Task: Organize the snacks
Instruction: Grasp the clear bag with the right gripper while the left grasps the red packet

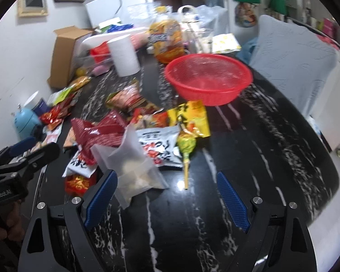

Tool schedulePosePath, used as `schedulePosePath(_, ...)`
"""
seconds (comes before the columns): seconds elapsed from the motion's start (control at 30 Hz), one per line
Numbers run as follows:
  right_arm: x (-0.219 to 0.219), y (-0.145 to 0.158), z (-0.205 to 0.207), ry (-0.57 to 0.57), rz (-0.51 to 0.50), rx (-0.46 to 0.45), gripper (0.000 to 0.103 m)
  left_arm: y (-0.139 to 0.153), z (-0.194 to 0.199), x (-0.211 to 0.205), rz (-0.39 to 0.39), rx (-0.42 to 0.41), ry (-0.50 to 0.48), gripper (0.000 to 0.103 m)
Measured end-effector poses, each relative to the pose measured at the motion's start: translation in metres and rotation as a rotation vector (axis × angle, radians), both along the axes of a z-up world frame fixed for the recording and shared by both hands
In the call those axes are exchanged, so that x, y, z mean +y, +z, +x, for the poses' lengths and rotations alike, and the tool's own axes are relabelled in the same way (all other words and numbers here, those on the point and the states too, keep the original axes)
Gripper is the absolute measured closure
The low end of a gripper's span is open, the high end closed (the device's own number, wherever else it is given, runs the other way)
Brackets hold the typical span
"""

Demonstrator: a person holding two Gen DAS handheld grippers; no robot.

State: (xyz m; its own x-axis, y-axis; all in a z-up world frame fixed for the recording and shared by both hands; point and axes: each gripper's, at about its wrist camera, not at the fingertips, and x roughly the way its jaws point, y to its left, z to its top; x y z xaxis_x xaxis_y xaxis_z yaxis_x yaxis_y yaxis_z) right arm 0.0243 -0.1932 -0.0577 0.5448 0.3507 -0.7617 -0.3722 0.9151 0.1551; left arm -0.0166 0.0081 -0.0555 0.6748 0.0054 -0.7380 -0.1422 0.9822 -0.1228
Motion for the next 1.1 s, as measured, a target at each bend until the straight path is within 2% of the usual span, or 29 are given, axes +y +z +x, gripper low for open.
schedulePosePath(0.23,0.013,-0.015,0.005,0.110,0.017,0.031,0.013,-0.021,-0.007,0.006,0.011,0.063,0.038,0.000)
schedulePosePath(0.57,0.043,-0.035,0.018,0.221,-0.038,0.037,0.013,-0.038,-0.009,0.013,-0.013,0.129,0.081,0.000)
schedulePosePath(0.63,0.044,-0.037,0.020,0.237,-0.022,0.035,0.024,-0.040,-0.009,0.012,0.003,0.139,0.087,0.000)
schedulePosePath(0.67,0.043,-0.037,0.021,0.247,0.011,0.038,0.037,-0.040,-0.009,0.012,0.009,0.139,0.088,0.000)
schedulePosePath(0.7,0.043,-0.039,0.022,0.258,0.035,0.051,0.046,-0.041,-0.009,0.012,0.006,0.138,0.086,0.000)
schedulePosePath(0.73,0.042,-0.041,0.024,0.264,0.046,0.064,0.049,-0.041,-0.008,0.011,0.000,0.135,0.081,0.000)
schedulePosePath(0.8,0.042,-0.041,0.023,0.266,0.066,0.067,0.065,-0.040,-0.008,0.009,-0.007,0.132,0.070,0.000)
schedulePosePath(0.87,0.039,-0.041,0.022,0.265,0.085,0.069,0.068,-0.041,-0.007,0.006,-0.018,0.129,0.059,0.000)
schedulePosePath(1.03,0.025,-0.035,0.020,0.242,0.121,0.065,0.068,-0.050,0.002,-0.003,-0.049,0.155,0.029,0.000)
schedulePosePath(1.1,0.020,-0.033,0.017,0.231,0.126,0.065,0.068,-0.055,0.006,-0.007,-0.039,0.183,0.024,0.005)
